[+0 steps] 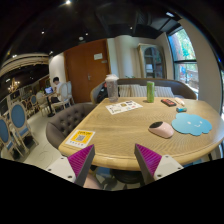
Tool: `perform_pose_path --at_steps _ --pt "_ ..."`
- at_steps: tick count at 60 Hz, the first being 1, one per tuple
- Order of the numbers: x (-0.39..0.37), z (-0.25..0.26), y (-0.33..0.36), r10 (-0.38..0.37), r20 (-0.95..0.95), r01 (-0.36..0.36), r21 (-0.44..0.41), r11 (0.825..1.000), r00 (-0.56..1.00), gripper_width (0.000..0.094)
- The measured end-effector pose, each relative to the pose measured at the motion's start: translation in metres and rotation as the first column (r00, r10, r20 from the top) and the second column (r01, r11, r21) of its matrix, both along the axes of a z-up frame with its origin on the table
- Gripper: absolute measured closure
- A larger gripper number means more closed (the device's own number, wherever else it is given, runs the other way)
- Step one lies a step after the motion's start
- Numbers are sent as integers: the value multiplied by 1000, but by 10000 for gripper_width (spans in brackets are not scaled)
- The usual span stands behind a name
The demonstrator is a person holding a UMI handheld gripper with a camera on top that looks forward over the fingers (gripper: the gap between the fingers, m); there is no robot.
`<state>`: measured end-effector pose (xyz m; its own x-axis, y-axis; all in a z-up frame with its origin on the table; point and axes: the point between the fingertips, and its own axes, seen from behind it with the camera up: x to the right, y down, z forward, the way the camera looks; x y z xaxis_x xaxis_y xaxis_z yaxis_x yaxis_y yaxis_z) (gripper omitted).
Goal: Arrange mouse
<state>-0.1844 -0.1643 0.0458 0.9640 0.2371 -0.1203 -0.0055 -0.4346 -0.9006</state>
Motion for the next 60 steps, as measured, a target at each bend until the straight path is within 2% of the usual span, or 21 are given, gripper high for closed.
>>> perform_pose_path --at_steps 16,28,36,51,60 --pt "94 -15 27 -93 54 94 -16 995 994 109" --pt "159 -32 79 -168 135 171 -10 985 977 108" --pt "172 -58 100 -128 170 142 -73 987 977 109" --pt "178 -55 146 -91 111 100 -79 992 990 123" --pt "182 -57 172 -74 111 83 -85 993 991 194"
